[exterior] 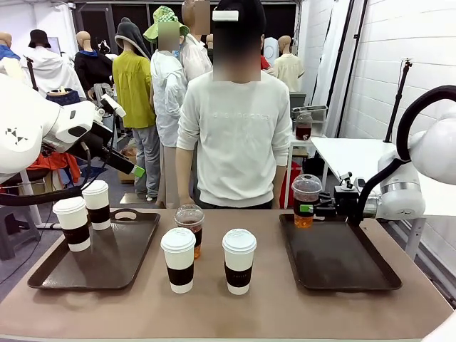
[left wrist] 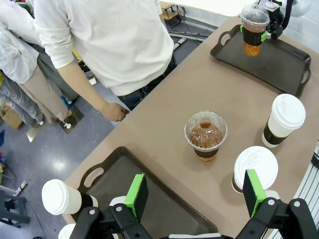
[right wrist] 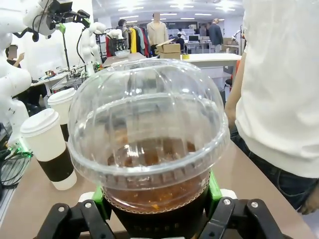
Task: Distribute the coffee onto the tray.
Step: Pick up one iced Americano and place it on the right Handle tray.
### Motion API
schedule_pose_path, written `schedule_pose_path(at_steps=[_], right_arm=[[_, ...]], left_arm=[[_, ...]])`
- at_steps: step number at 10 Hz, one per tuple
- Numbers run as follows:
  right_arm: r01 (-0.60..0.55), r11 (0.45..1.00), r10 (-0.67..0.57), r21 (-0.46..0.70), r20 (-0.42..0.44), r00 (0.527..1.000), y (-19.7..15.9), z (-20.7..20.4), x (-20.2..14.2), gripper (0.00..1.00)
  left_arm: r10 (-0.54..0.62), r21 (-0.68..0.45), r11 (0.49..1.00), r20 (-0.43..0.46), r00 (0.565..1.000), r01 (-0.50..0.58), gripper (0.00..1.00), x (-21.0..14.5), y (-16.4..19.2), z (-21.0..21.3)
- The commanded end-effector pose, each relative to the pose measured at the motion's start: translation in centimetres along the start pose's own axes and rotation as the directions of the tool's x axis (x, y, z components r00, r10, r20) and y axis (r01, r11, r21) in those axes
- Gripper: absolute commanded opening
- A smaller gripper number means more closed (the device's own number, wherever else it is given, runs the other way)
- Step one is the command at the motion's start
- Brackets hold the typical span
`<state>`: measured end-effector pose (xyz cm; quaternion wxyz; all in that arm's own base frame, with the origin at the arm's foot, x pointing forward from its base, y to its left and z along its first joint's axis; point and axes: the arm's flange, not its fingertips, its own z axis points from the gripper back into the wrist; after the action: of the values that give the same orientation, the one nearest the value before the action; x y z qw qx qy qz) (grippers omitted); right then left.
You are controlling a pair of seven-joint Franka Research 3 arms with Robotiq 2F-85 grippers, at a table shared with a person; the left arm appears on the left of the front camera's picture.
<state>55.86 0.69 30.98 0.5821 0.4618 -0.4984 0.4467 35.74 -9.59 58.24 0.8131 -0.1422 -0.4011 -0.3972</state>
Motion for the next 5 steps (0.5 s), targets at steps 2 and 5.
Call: schedule_pose_path(at_steps=[2, 5], right_arm=[[0.001, 1.0, -0.001, 0.007, 0.001, 1.0, -1.0, -0.2, -0.6, 0.83], [-0.009, 1.0, 0.009, 0.024, 0.017, 1.0, -3.1, -0.4, -2.1, 0.83]], left_arm=[[0.002, -0.014, 1.0, 0.008, 1.0, -0.002, 1.0, 0.0, 0.1, 0.0], [0.002, -0.014, 1.0, 0.008, 1.0, -0.002, 1.0, 0.0, 0.1, 0.0]])
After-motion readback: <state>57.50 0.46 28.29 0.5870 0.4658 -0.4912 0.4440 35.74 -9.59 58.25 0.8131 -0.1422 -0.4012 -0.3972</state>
